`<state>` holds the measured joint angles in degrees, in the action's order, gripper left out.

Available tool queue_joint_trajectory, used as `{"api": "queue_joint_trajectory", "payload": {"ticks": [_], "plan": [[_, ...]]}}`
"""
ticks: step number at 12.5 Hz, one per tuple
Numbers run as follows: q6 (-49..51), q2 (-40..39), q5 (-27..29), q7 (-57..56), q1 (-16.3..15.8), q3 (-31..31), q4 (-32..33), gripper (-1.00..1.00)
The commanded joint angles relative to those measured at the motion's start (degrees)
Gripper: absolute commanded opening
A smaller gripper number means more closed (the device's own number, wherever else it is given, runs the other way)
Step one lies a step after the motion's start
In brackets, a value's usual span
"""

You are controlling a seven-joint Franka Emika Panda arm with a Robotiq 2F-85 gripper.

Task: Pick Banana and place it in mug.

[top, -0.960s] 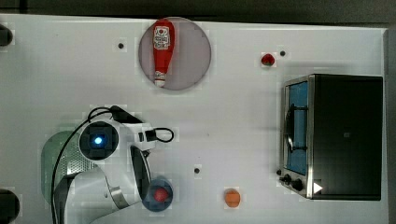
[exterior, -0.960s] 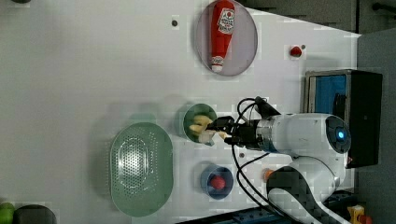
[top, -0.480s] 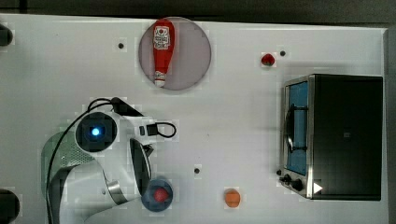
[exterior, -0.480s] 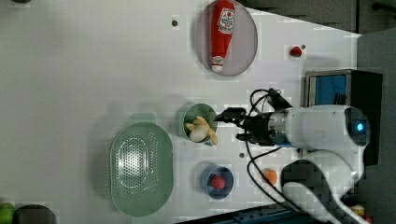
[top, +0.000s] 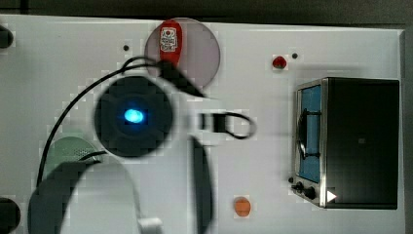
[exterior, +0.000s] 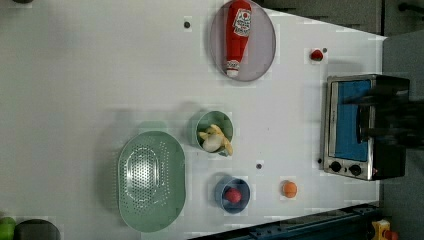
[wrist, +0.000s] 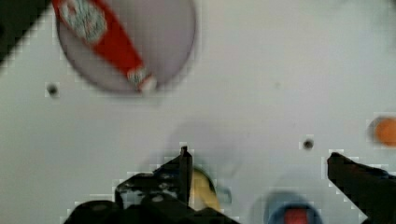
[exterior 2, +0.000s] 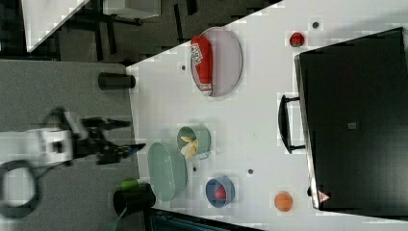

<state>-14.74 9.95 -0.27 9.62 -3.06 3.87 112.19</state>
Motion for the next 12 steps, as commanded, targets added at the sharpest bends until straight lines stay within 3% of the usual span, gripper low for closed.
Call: {"api": "queue_joint_trajectory", "payload": {"ticks": [1, 4, 12], "plan": [[7.4, 0.94, -0.24, 0.13, 0.76, -4.54, -4.02, 1.0], [8.78, 1.18, -0.18, -0.18, 0.8, -8.4, -5.67, 1.0], [8.89, 1.12, -0.21, -0.47, 0.73, -8.37, -5.26, 1.0]]}}
